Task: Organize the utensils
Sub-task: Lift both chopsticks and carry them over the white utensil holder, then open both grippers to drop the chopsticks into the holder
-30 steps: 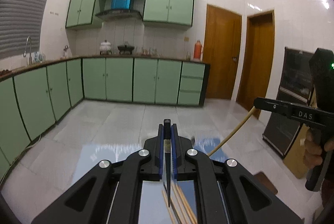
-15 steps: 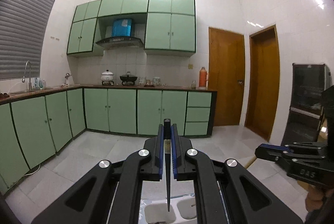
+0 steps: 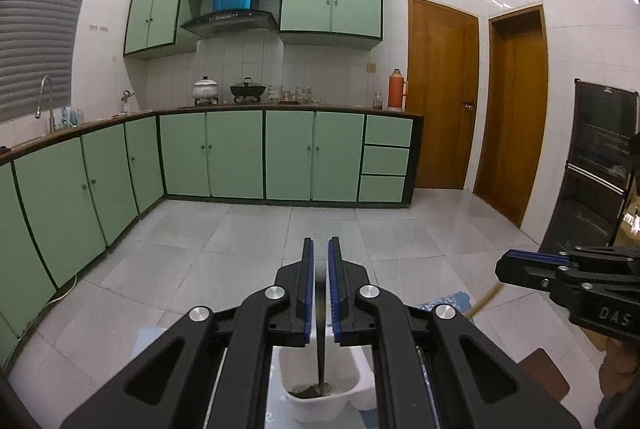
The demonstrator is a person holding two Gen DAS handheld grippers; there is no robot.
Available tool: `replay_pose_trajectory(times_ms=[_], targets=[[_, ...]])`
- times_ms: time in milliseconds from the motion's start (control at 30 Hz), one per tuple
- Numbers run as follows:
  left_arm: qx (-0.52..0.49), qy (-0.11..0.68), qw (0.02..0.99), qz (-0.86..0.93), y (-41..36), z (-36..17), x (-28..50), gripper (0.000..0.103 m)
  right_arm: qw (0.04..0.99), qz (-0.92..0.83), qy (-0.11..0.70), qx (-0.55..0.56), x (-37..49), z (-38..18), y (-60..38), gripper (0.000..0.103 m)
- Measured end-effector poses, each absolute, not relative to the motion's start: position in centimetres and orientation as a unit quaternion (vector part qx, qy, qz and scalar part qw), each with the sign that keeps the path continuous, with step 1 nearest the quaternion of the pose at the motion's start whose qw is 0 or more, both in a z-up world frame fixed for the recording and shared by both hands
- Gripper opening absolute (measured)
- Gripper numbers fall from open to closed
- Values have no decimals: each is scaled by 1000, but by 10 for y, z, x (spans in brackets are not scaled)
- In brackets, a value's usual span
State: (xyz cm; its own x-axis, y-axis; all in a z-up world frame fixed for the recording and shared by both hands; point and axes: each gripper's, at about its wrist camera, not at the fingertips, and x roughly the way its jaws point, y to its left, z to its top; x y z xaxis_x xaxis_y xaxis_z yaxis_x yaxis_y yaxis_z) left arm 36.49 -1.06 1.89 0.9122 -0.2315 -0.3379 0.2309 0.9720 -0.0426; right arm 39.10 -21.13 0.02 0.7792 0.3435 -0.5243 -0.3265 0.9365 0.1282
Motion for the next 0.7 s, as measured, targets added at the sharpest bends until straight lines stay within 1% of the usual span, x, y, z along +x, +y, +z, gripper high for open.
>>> replay_pose_trajectory(times_ms=[67,100,133,167,200,233,267,300,367,400,467,500,533,633,700], targets=[[-1,170,978,-117,-6,23,361,24,945,174,276,20,386,3,-214,12],[-3,168,979,-115,-3,25,356,27,946,173,274,23,387,6,-218,15],[-5,167,979,-115,-1,28,351,31,948,170,269,25,382,7,-220,23],[-8,166,979,-114,2,31,346,34,951,165,261,27,375,10,-224,29],[-9,165,980,-113,4,32,342,36,952,162,257,28,372,11,-227,31],[-10,162,980,-114,7,34,334,39,954,159,254,31,367,12,-231,33],[-10,159,981,-114,9,35,325,44,955,157,251,34,361,12,-234,37],[-7,157,981,-112,9,36,319,45,956,154,246,40,353,12,-239,40],[-1,154,982,-109,10,36,304,54,961,142,233,48,335,8,-247,60],[-3,154,982,-109,12,34,293,56,964,131,224,52,324,6,-250,65],[-12,157,981,-110,15,27,275,67,969,119,211,55,305,0,-255,81],[-17,160,981,-108,17,22,264,69,970,114,206,55,293,-6,-257,85],[-19,163,981,-107,19,17,256,72,972,108,203,54,284,-11,-258,90],[-31,183,977,-108,24,-2,232,77,972,98,207,55,260,-28,-260,95],[-35,196,975,-104,26,-15,220,79,971,93,212,57,244,-42,-260,96]])
